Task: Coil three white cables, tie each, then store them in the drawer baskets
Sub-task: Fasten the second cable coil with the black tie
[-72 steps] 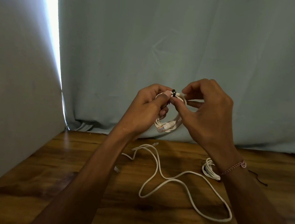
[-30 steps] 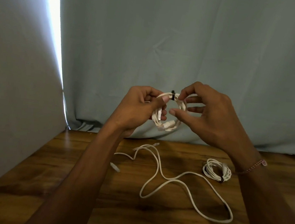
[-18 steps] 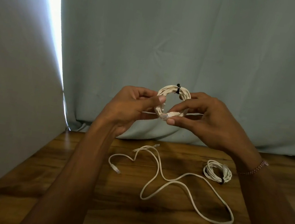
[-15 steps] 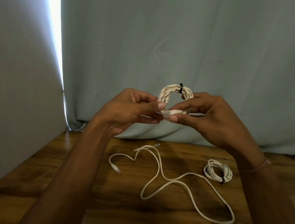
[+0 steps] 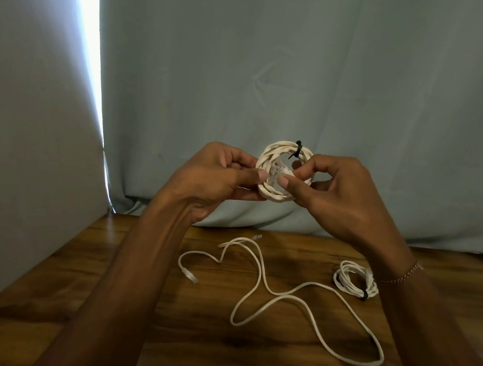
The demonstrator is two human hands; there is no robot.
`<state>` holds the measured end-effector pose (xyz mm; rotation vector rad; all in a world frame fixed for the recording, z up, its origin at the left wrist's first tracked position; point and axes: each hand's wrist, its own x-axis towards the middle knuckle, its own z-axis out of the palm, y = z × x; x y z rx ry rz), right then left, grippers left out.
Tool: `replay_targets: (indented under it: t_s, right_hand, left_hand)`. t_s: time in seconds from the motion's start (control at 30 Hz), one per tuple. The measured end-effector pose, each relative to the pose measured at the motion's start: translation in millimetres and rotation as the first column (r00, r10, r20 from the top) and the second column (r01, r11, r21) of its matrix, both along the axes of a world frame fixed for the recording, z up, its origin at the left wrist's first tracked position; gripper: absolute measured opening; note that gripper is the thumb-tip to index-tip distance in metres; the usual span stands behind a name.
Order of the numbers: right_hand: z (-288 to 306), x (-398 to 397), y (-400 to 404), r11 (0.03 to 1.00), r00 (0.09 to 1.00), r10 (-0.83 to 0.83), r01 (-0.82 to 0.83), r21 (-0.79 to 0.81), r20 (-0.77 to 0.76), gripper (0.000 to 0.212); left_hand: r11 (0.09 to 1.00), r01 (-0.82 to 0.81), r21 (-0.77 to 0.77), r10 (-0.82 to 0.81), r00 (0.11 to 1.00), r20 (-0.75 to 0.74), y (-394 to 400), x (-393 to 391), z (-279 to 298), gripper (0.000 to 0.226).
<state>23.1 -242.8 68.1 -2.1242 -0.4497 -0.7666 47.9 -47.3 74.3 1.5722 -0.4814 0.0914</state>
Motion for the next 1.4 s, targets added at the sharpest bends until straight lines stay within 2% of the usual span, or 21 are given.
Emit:
replay_targets:
  t_s: [0.2, 0.37, 0.67, 0.83, 0.93, 1.07, 1.13, 1.2, 1.27, 1.33, 1.4]
  right_hand:
    - [-0.6, 1.0, 0.5, 0.995, 1.000, -0.005, 0.005, -0.100, -0.004, 0.013]
    - [-0.9, 2.9, 0.2, 0.979, 0.989, -0.091, 0.111, -0.169, 0.117, 0.029]
    - [-6.5, -0.7, 2.8, 0.848, 0.976, -0.198, 0.219, -0.483, 0.095, 0.025]
    - [-4.9, -3.4, 3.0, 0.816, 0.966, -0.248, 0.249, -0.522, 0.073, 0.023]
    - [-1.8, -6.1, 0.1, 0.849, 0.981, -0.191, 0.188, -0.495, 0.044, 0.024]
    - [4.7, -12.7, -2.1, 0.881, 0.991, -0.130, 0.131, -0.455, 0.034, 0.024]
    - [9.8, -17.6, -6.7, 0.910, 0.997, -0.072, 0.073, -0.409, 0.017, 0.021]
    - [14.3, -20.8, -12.0, 0.953, 1.000, -0.025, 0.026, -0.302, 0.006, 0.010]
    - [17.6, -21.6, -16.5, 0.994, 0.999, 0.026, -0.029, -0.107, -0.026, 0.018]
    - [20.1, -22.9, -17.5, 0.992, 0.994, 0.079, -0.071, 0.108, -0.076, 0.026]
    - [20.3, -22.4, -17.9, 0.985, 0.987, 0.078, -0.054, 0.165, -0.142, 0.036]
  left_hand:
    - [0.999, 0.036, -0.002, -0.036, 0.998, -0.054, -1.3, 1.8, -1.8, 0.018]
    - [0.997, 0.059, -0.046, -0.061, 0.997, -0.055, -3.9, 2.6, -1.0, 0.013]
    - [0.996, 0.082, 0.026, -0.083, 0.996, 0.045, -13.1, 1.9, -6.6, 0.018]
    - [0.998, 0.050, 0.044, -0.054, 0.995, 0.087, -16.1, -0.2, -7.1, 0.018]
    - [0.998, 0.029, 0.047, -0.033, 0.994, 0.100, -11.3, -0.8, -4.2, 0.024]
    - [0.988, 0.126, 0.088, -0.135, 0.984, 0.116, 0.4, -3.6, -1.8, 0.030]
    - [0.986, 0.118, 0.114, -0.135, 0.979, 0.154, 4.7, -3.3, -1.3, 0.030]
    - [0.990, 0.087, 0.113, -0.107, 0.977, 0.187, 9.3, -1.9, -0.7, 0.030]
    - [0.989, 0.074, 0.130, -0.102, 0.970, 0.220, 13.8, -1.1, 0.0, 0.030]
    - [0.984, 0.064, 0.169, -0.110, 0.953, 0.281, 16.0, -2.6, 0.2, 0.031]
    - [0.980, 0.051, 0.192, -0.116, 0.930, 0.347, 15.0, -2.9, 0.3, 0.030]
